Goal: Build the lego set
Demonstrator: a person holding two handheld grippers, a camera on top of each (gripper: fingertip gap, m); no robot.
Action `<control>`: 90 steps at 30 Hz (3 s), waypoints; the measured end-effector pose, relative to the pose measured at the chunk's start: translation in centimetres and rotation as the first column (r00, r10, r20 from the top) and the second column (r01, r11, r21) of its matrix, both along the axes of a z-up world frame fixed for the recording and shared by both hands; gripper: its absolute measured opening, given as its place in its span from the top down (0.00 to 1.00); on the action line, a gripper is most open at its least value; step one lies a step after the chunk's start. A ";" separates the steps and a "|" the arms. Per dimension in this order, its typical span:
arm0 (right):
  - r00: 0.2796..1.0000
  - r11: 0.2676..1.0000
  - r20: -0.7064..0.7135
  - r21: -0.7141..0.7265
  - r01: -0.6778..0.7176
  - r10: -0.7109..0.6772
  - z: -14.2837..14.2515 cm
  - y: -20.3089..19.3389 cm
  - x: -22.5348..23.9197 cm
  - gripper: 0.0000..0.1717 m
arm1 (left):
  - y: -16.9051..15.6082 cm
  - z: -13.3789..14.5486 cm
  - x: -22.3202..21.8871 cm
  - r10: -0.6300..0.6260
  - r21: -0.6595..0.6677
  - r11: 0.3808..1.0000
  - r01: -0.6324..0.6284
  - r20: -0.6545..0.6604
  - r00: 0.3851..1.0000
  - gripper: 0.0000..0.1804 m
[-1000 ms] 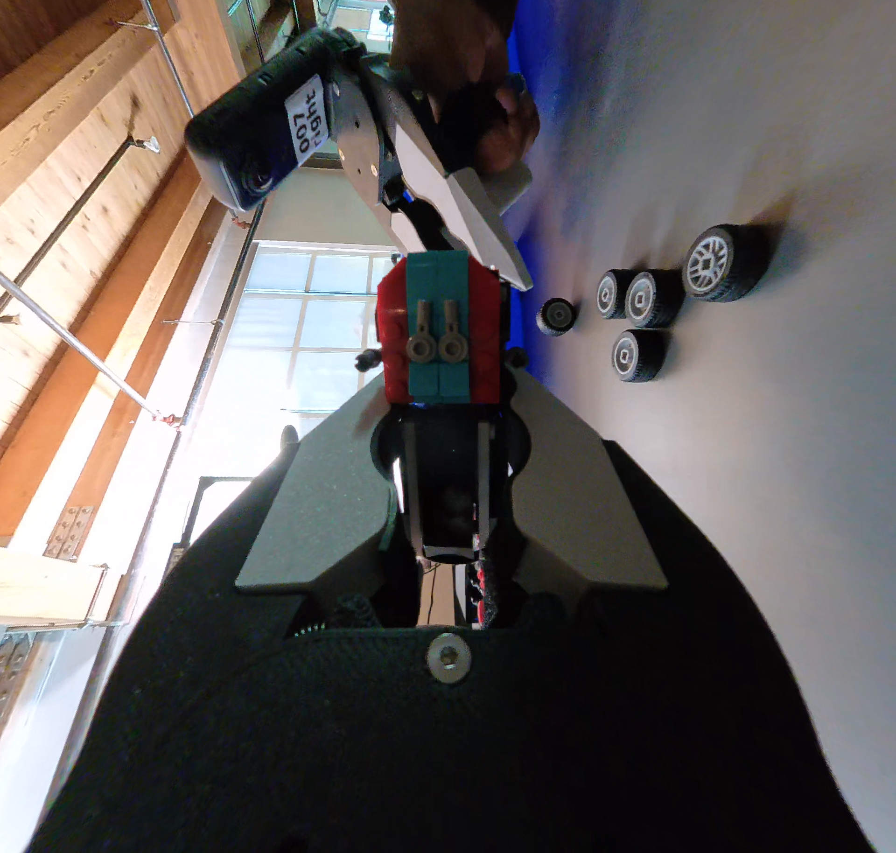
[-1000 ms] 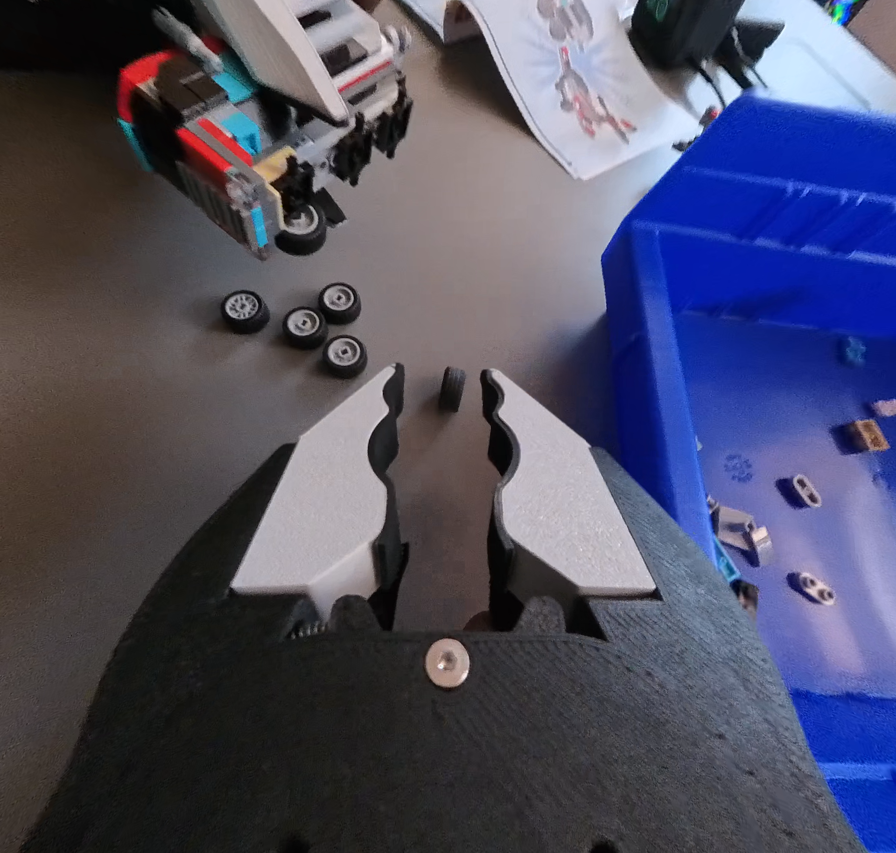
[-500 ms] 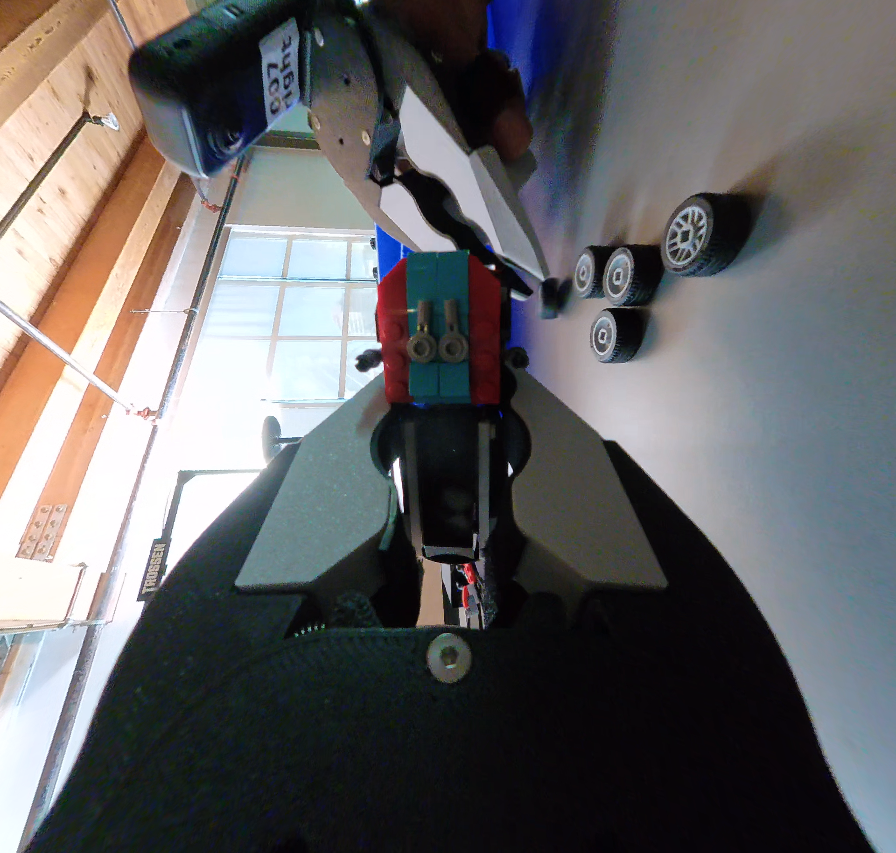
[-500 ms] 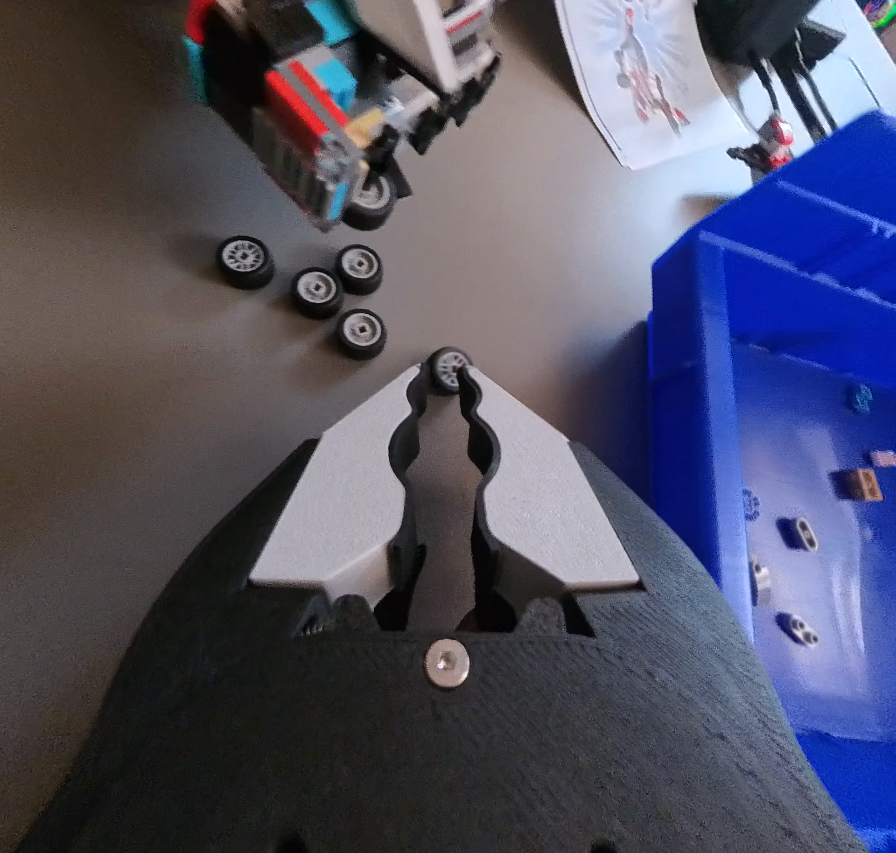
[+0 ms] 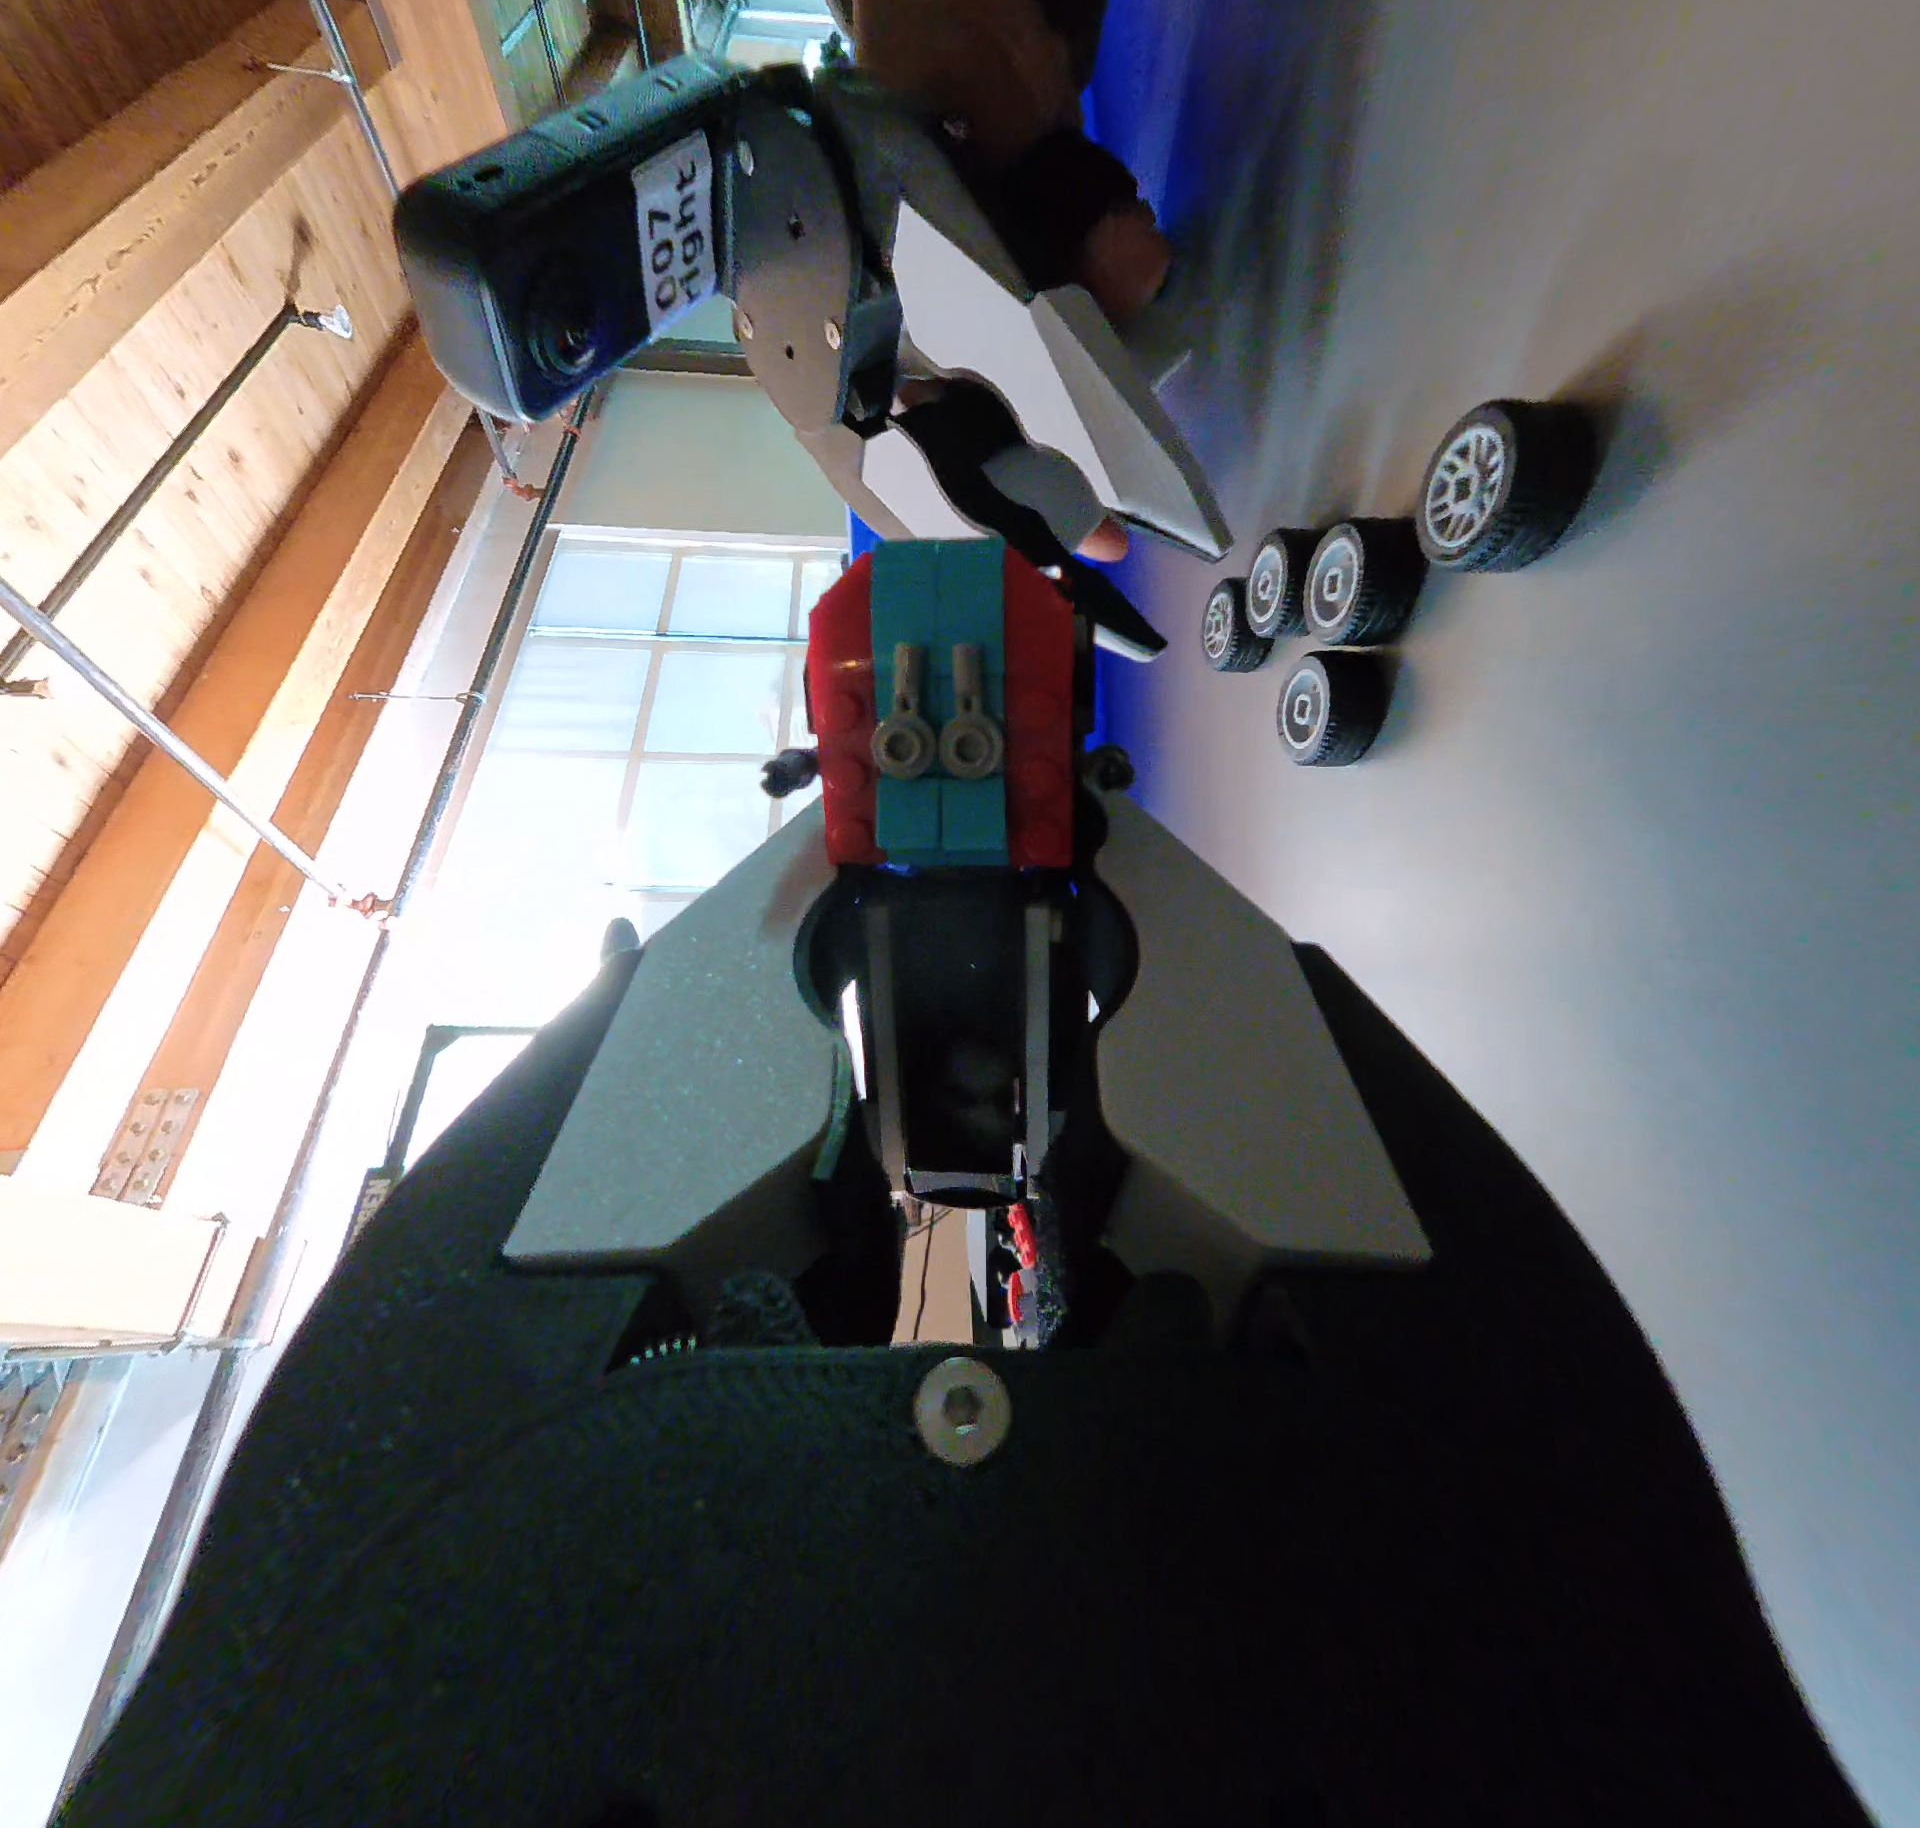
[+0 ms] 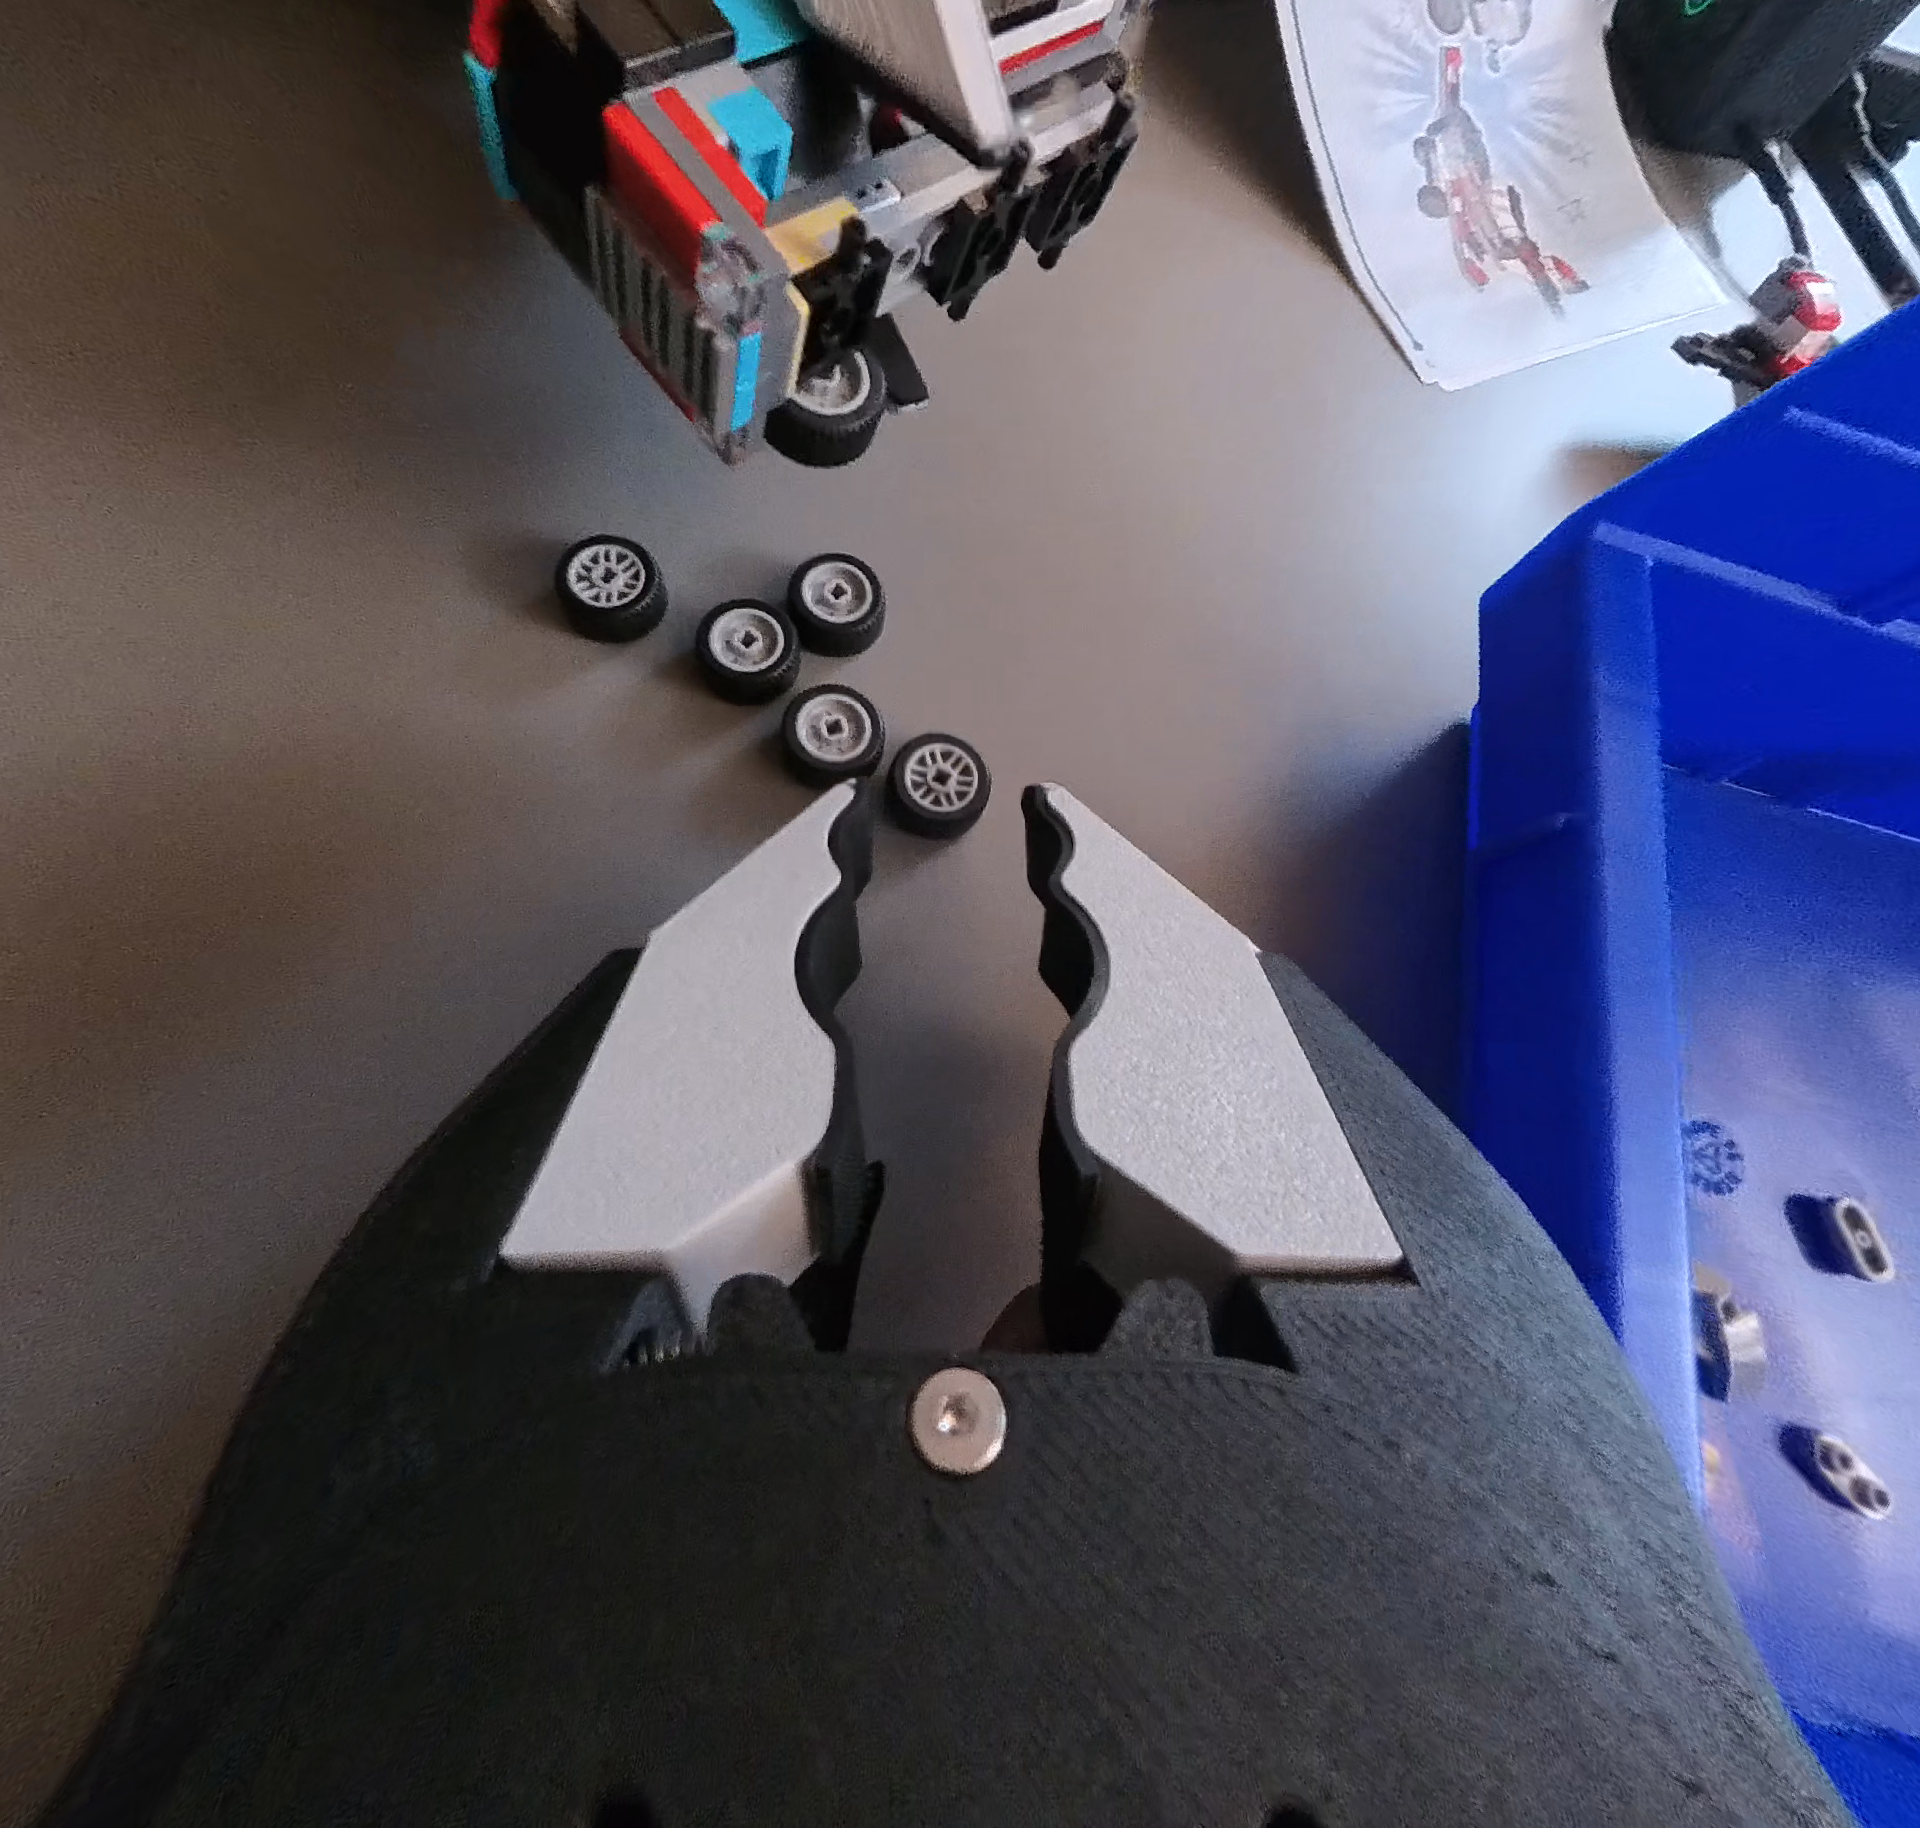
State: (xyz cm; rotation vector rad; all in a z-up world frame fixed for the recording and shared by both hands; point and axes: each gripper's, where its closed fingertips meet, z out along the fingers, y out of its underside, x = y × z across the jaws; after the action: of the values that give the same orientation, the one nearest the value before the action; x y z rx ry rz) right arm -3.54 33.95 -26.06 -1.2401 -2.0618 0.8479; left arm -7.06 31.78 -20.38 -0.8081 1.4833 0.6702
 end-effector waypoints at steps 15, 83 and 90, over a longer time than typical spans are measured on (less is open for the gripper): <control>0.996 0.998 0.065 0.008 -0.062 0.061 -1.0 0.0 -1.0 0.87 | -0.5 -0.6 0.1 -0.069 -0.004 0.998 0.069 -0.010 0.998 0.79; 0.993 0.898 -0.098 -0.429 -0.096 0.059 7.8 -6.6 -2.2 0.87 | -1.5 0.9 1.7 -0.090 0.178 0.979 0.099 -0.056 0.994 0.79; 0.995 0.898 -0.092 -0.435 -0.063 0.025 8.0 -7.4 -2.0 0.87 | -1.5 1.4 1.6 -0.080 0.202 0.976 0.086 -0.039 0.996 0.79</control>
State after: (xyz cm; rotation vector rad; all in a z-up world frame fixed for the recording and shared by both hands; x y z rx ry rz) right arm -5.59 26.51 -18.07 -1.3591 -1.8955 1.4197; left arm -5.51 30.32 -18.95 -0.5775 1.4411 0.7609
